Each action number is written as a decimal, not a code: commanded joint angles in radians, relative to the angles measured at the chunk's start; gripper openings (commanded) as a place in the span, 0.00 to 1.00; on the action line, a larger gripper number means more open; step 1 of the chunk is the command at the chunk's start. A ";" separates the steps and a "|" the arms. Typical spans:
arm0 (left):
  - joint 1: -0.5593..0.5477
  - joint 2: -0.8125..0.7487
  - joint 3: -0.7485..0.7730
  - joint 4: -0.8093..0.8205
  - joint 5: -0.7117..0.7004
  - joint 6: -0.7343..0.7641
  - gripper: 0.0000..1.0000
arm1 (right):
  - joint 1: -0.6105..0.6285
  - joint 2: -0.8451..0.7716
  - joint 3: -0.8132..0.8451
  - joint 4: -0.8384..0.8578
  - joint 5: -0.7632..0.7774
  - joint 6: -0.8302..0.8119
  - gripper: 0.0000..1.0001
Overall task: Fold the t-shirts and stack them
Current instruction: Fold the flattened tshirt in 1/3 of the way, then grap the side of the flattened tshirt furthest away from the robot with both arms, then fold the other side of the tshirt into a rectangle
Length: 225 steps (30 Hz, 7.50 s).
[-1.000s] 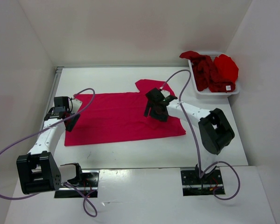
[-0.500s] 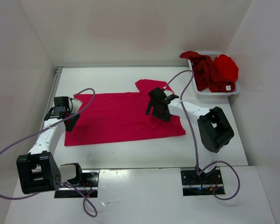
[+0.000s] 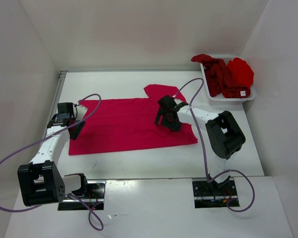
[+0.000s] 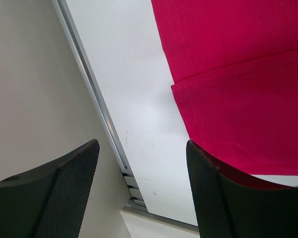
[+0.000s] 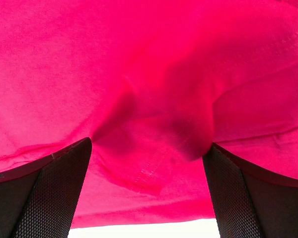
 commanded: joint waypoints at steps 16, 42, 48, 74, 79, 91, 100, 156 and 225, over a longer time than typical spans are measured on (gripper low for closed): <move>-0.002 -0.005 0.030 0.001 -0.013 0.000 0.78 | -0.006 0.086 0.195 0.125 -0.033 -0.043 0.95; -0.002 -0.005 0.039 -0.018 -0.013 0.000 0.79 | 0.036 0.330 0.635 0.054 0.031 -0.167 0.98; -0.002 -0.014 0.048 0.004 -0.023 0.000 0.80 | 0.005 0.248 0.568 0.056 0.091 -0.198 1.00; 0.087 0.512 0.459 0.152 0.342 -0.398 0.83 | -0.286 0.875 1.589 -0.366 0.217 -0.439 0.98; 0.087 0.632 0.563 0.179 0.333 -0.444 0.83 | -0.306 0.938 1.589 -0.346 0.124 -0.448 0.98; 0.096 0.876 0.755 0.165 0.322 -0.474 0.84 | -0.286 1.034 1.588 -0.326 -0.022 -0.479 0.80; 0.096 0.917 0.757 0.175 0.331 -0.493 0.84 | -0.286 0.996 1.597 -0.335 -0.093 -0.489 0.00; 0.027 0.275 0.234 0.130 0.317 -0.142 0.02 | -0.223 -0.184 0.028 0.010 -0.091 -0.523 0.00; 0.096 0.525 0.201 0.174 0.136 -0.105 0.68 | -0.233 -0.119 -0.170 -0.081 -0.110 -0.225 0.76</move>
